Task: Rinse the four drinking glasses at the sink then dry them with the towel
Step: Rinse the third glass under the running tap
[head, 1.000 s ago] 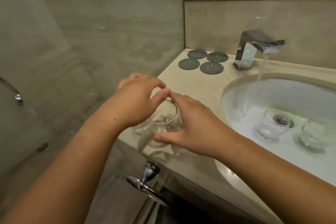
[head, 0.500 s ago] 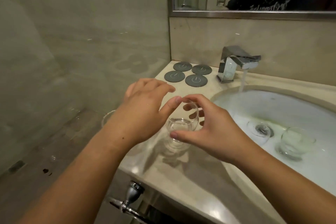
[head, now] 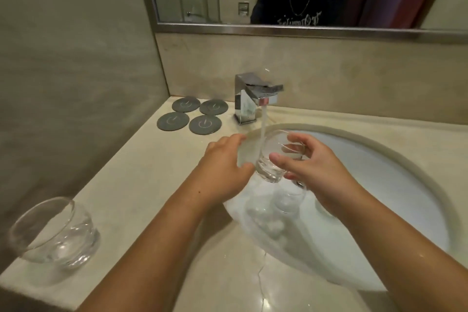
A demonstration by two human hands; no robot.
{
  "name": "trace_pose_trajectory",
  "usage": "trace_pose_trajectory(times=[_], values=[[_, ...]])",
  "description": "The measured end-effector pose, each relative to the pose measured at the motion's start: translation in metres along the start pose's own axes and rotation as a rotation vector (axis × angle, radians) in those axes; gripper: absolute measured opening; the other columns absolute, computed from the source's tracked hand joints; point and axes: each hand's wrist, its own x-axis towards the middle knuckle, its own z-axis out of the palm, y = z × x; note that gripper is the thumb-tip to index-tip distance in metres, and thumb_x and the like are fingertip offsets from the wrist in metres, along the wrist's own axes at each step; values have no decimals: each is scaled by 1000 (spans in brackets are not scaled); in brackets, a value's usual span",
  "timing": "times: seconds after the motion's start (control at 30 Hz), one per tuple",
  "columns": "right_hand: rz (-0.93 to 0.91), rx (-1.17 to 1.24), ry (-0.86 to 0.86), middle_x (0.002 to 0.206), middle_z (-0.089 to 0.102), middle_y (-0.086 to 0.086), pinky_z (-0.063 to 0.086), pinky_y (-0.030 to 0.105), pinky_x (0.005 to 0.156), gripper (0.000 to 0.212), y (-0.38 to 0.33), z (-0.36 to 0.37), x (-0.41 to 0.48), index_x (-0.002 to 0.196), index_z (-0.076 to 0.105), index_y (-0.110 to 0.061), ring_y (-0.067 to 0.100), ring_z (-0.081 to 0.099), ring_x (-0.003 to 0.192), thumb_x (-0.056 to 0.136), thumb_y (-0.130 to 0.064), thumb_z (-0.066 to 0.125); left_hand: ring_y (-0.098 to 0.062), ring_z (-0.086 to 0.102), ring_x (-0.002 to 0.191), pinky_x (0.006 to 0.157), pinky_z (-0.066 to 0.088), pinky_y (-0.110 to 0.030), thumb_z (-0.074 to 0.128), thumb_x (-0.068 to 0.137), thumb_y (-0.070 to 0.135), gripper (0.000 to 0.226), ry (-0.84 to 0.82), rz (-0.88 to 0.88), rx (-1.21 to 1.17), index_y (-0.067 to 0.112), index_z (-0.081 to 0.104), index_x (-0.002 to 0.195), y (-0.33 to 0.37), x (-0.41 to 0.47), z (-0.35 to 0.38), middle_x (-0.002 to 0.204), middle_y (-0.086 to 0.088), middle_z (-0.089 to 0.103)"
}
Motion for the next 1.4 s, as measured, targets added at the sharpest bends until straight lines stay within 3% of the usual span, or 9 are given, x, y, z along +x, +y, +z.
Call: trace_pose_trajectory(times=[0.2, 0.27, 0.43, 0.57, 0.7, 0.9, 1.1, 1.23, 1.4], values=[[121, 255, -9, 127, 68, 17, 59, 49, 101, 83, 12, 5, 38, 144, 54, -16, 24, 74, 114, 72, -31, 92, -23, 25, 151, 118, 29, -34, 64, 95, 38, 78, -44, -11, -48, 26, 28, 162, 3, 44, 16, 163, 1, 36], [140, 332, -31, 130, 70, 15, 58, 50, 103, 92, 13, 8, 49, 148, 50, -13, 24, 73, 116, 69, -33, 92, -22, 25, 151, 118, 30, -35, 67, 93, 39, 80, -51, -14, -69, 25, 28, 162, 1, 55, 18, 163, 1, 37], [166, 425, -37, 136, 69, 9, 64, 40, 89, 92, 18, 20, 77, 148, 53, -13, 25, 72, 120, 70, -33, 98, -22, 37, 143, 114, 28, -41, 67, 89, 54, 73, 26, 0, 41, 31, 37, 152, -5, 69, 28, 151, 6, 50], [186, 509, -70, 127, 73, 10, 61, 36, 84, 89, 25, 29, 83, 143, 59, -12, 25, 74, 109, 67, -39, 98, -22, 43, 135, 108, 27, -40, 68, 88, 56, 70, 129, 22, 122, 33, 40, 147, -13, 70, 36, 144, 10, 56], [230, 608, -106, 124, 75, 11, 62, 38, 85, 117, 32, 33, 84, 156, 44, -11, 30, 75, 110, 58, -43, 101, -20, 44, 133, 109, 27, -39, 69, 88, 55, 67, 160, 14, 109, 33, 44, 146, -17, 72, 37, 143, 12, 57], [236, 651, -166, 138, 69, 13, 61, 43, 91, 97, 41, 26, 85, 156, 43, -21, 36, 69, 123, 74, -26, 94, -19, 45, 127, 102, 25, -35, 70, 86, 58, 63, 159, 3, 100, 32, 48, 139, -20, 72, 39, 135, 14, 60], [225, 646, -247, 135, 70, 19, 62, 38, 84, 76, 42, 21, 86, 153, 49, -13, 29, 72, 107, 80, -12, 73, -18, 47, 125, 99, 27, -35, 73, 84, 57, 63, 160, -7, 126, 35, 50, 137, -20, 71, 39, 129, 15, 62], [188, 583, -302, 121, 74, 15, 56, 48, 102, 47, 40, 19, 83, 137, 65, -17, 27, 70, 103, 94, -3, 54, -16, 46, 127, 104, 26, -34, 72, 83, 59, 63, 132, -55, 82, 36, 52, 137, -20, 70, 36, 127, 16, 62], [190, 542, -261, 122, 73, 14, 58, 42, 83, 47, 41, 20, 85, 138, 65, -21, 27, 71, 96, 94, -6, 58, -15, 45, 131, 109, 26, -34, 70, 86, 58, 59, 83, -88, 24, 36, 52, 138, -20, 67, 31, 122, 18, 60]])
